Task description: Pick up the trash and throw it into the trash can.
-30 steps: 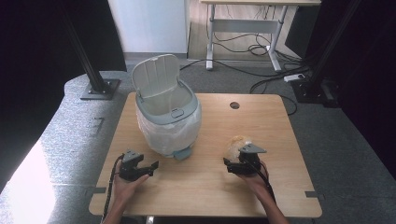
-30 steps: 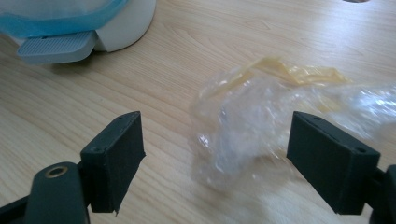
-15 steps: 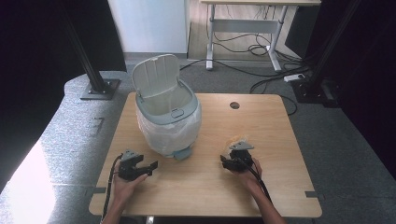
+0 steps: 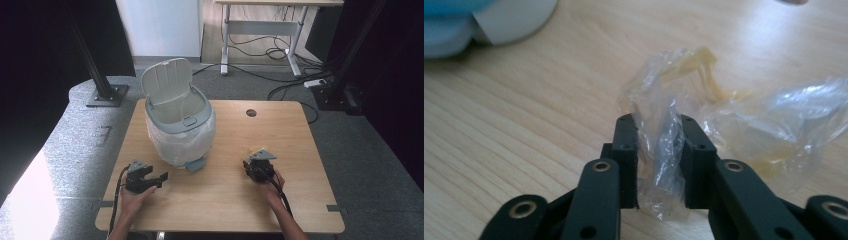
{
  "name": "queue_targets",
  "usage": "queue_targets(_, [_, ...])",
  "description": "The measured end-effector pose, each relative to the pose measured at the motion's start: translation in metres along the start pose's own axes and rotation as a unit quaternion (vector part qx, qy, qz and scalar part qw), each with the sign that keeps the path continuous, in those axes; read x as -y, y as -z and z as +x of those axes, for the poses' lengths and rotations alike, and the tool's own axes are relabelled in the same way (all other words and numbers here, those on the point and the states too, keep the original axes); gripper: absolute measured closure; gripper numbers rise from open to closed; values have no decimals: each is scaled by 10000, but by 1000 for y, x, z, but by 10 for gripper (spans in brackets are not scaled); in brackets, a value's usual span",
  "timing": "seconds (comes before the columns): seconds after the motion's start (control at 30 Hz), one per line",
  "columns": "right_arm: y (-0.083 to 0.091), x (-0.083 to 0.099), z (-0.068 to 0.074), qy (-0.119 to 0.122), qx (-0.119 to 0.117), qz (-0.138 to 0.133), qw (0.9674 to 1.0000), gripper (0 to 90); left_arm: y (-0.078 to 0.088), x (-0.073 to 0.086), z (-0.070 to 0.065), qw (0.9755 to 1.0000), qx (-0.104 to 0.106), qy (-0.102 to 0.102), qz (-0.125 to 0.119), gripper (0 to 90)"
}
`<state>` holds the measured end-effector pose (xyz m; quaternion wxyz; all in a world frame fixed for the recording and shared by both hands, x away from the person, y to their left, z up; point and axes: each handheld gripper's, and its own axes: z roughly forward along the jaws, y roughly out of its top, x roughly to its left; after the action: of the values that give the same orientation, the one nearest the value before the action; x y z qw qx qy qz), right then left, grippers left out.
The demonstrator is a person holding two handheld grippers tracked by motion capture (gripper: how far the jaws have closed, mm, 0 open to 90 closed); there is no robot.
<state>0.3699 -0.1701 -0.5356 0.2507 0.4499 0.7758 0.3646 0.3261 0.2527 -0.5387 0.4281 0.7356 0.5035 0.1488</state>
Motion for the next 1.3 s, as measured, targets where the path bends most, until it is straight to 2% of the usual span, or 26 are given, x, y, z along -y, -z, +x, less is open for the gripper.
queue_targets(0.1, [14,-2,-8,-156,-108,-226,9996,762,0,0,1,10000,-10,39,0,230])
queue_targets(0.27, [38,-6,-21,-441,-321,-606,9967,777,-1,0,-1,10000,14,46,8,237])
queue_targets(0.3, [46,-8,-24,-594,-448,-742,9945,780,-2,0,-2,10000,15,22,14,237])
queue_targets(0.33, [46,-8,-24,-594,-448,-742,9945,780,-2,0,-2,10000,15,22,14,237])
queue_targets(0.4, [55,-11,-27,-745,-605,-908,9912,783,-3,0,-4,10000,15,-13,34,237])
queue_targets(0.43, [63,-14,-28,-728,-622,-1031,9900,784,-3,1,-4,10000,10,-39,48,236])
queue_targets(0.47, [63,-14,-28,-728,-622,-1031,9900,784,-4,1,-5,10000,-6,-74,64,236])
queue_targets(0.5, [70,-19,-30,-733,-698,-1138,9883,786,-4,0,-6,9999,6,-116,70,236])
queue_targets(0.57, [72,-20,-30,-728,-710,-1160,9880,786,-4,0,-6,9999,12,-124,62,236])
queue_targets(0.63, [80,-26,-34,-734,-771,-1278,9861,787,-3,0,-6,9999,4,-130,63,236])
queue_targets(0.8, [89,-34,-36,-760,-850,-1375,9839,785,-3,0,-4,9999,0,-101,52,236])
queue_targets(1.03, [111,-59,-36,-662,-1164,-1638,9774,788,-4,1,-5,9999,1,-93,59,237])
queue_targets(1.07, [111,-59,-36,-662,-1164,-1638,9774,788,-4,1,-5,9999,1,-93,59,237])
queue_targets(1.1, [115,-66,-35,-676,-1266,-1690,9751,788,-4,1,-4,9999,-2,-97,63,237])
queue_targets(1.13, [115,-66,-35,-676,-1266,-1690,9751,788,-4,1,-4,9999,-2,-97,63,237])
queue_targets(1.17, [120,-73,-34,-663,-1368,-1748,9728,788,-4,1,-4,9999,-2,-94,53,237])
queue_targets(1.2, [120,-73,-34,-663,-1368,-1748,9728,788,-4,1,-4,9999,1,-92,54,237])
queue_targets(1.23, [123,-78,-32,-622,-1429,-1806,9711,788,-3,1,-4,9999,-3,-87,50,237])
queue_targets(1.3, [125,-81,-31,-617,-1475,-1836,9699,788,-4,1,-4,10000,-2,-83,49,237])
